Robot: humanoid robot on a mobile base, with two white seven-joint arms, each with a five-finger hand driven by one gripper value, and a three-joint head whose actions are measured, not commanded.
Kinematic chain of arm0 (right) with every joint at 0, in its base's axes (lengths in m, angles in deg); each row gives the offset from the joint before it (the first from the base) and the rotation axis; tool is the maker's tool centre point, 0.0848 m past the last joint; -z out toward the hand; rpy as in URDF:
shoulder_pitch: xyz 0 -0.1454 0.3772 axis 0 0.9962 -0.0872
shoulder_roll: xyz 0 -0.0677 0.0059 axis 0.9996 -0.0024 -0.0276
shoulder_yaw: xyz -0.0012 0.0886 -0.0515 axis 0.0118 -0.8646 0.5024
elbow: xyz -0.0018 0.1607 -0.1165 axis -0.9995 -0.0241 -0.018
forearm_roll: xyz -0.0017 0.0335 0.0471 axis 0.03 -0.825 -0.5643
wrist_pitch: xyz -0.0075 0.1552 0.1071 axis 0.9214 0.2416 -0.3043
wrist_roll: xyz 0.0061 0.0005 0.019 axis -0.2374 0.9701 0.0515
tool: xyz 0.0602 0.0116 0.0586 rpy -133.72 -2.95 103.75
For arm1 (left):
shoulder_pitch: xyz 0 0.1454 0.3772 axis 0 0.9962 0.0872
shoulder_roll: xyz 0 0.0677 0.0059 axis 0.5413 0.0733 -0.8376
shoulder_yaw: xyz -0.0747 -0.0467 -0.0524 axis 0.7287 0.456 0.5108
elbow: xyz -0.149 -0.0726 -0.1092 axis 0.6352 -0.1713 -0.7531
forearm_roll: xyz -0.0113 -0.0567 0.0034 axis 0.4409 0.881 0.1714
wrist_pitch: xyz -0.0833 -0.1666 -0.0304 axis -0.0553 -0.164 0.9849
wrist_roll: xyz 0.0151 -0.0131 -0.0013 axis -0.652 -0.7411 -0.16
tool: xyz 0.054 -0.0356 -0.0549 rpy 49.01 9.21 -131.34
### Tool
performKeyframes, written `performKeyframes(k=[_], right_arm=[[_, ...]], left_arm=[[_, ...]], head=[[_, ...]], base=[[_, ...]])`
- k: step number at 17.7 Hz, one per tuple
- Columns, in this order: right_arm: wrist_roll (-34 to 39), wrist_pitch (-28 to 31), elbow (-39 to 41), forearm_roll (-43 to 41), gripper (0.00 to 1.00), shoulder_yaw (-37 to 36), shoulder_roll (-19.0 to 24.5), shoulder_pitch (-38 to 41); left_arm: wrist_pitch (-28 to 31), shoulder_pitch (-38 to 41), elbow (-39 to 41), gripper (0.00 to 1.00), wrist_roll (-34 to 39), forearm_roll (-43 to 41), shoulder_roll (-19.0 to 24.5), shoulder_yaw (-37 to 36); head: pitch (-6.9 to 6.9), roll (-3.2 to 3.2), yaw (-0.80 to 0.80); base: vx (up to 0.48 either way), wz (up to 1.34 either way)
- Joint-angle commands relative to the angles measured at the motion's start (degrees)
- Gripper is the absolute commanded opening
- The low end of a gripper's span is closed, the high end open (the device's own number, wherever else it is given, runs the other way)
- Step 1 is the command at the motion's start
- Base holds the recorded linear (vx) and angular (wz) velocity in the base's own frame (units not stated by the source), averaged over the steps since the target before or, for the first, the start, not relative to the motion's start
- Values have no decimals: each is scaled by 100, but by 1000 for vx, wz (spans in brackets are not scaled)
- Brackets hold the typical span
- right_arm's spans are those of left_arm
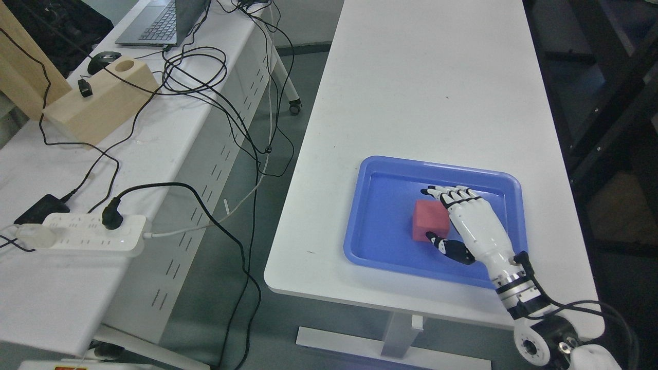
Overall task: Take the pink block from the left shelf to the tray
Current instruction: 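Lower the pink block into the blue tray with the right hand, then open the right hand and release the pink block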
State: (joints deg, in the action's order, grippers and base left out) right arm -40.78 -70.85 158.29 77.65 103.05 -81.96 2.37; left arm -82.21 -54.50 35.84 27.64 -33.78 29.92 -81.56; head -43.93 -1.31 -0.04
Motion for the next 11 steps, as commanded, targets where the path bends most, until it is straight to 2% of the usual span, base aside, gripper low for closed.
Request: performKeyframes(k=[1,4,8,11], right_arm=[[20,-34,1,-587,80,-340,-45,61],[379,-209,1,-1923,89,-832,-265,105],[1204,-342,-8,-3706,99,-1395,-309,123],[1610,-333,-8,-4877,99,-1632,-274,210]], left_arm=[[-8,0,100,100,2,0,100,0],[-8,0,100,100,2,0,100,0],[-8,0,100,100,2,0,100,0],[-8,0,100,100,2,0,100,0]], head=[[0,0,0],[0,0,0],[0,0,0],[0,0,0]], base=[[0,0],[0,0],[-9,0],[-30,0]])
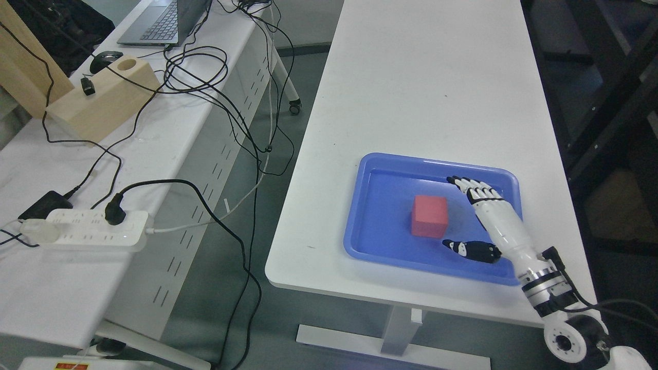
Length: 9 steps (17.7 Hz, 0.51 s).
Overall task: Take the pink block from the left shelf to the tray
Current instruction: 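Open the right hand and release the pink block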
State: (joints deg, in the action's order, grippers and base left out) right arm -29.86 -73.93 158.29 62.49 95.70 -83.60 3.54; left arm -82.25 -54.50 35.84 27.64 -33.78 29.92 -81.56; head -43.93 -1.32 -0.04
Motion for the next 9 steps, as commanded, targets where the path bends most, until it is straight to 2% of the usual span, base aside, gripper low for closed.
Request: performKeyframes(k=[1,9], right_arm=[[528,-24,-8,-3546,99,-968,-66,129],[791,-112,-8,-5190,100,-1408,259,340]], left_arm=[[-4,0,100,100,2,0,100,0],[4,0,100,100,2,0,100,0]], head=[[0,0,0],[0,0,0]], base=[[-55,0],[-107,-14]])
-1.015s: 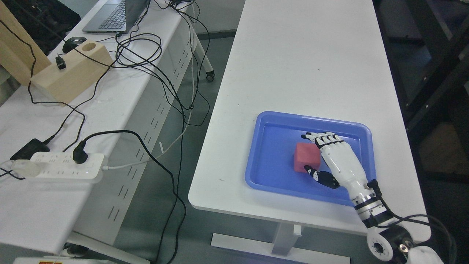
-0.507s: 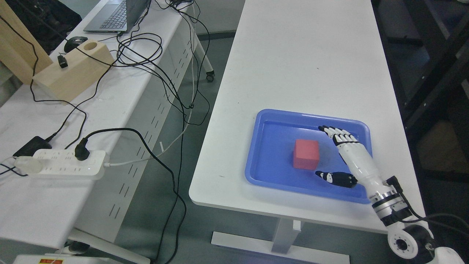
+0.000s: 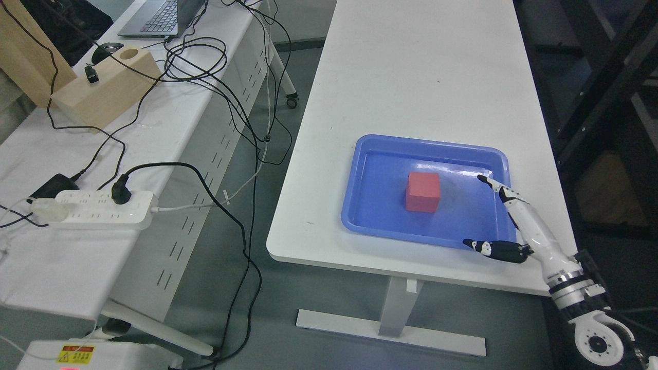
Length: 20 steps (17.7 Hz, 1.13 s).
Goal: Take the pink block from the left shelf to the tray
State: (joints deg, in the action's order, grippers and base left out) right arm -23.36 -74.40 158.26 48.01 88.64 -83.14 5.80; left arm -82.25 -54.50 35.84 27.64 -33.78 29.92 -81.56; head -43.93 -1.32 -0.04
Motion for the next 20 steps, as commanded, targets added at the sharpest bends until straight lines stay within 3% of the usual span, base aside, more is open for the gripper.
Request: performKeyframes(k=[1,8,13,20], right_arm=[[168,-153,-4,-3875,100,-719,257,149],[185,-1164,-4,-4052,100,-764,494,351],[168,-1130,-31,-4069,100,-755,776,685],[185,-779,-425,-3929,100,-729,530,958]], left_arm=[[4,0,100,100,2,0,100,0],[-4,0,100,100,2,0,100,0],[-4,0,100,100,2,0,100,0],[4,0,100,100,2,0,100,0]], head=[[0,0,0],[0,0,0],[0,0,0],[0,0,0]], base=[[-135,-17],[-118,-129],[-117,-299],[-157,3]])
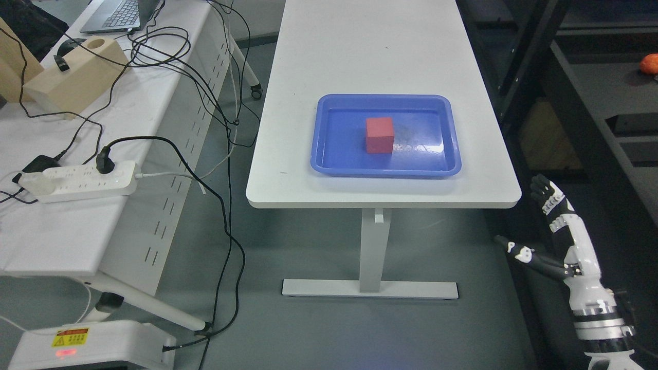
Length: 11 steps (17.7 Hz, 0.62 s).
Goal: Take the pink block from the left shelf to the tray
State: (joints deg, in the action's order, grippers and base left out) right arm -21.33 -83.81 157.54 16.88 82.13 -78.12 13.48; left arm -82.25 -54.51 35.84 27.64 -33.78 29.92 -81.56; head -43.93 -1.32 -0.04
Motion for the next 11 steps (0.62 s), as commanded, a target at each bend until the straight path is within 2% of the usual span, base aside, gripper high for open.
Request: performKeyframes(k=[1,3,6,11], right_arm=[[-17,390,-398,-694,100,-60,63,172],[-26,681,-408,-482,100,-69,159,154],[-17,857,-408,-473,100,-78,651,119],[-17,1121,-408,-263,100,211,1178,-47]], left_arm=[[-4,0,100,100,2,0,100,0],[-4,0,100,100,2,0,100,0],[5,0,100,100,2,0,100,0],[5,0,100,100,2,0,100,0]], head=[[0,0,0],[0,0,0],[0,0,0],[0,0,0]], base=[[-227,9],[-208,7],[-197,9],[-180,-18]])
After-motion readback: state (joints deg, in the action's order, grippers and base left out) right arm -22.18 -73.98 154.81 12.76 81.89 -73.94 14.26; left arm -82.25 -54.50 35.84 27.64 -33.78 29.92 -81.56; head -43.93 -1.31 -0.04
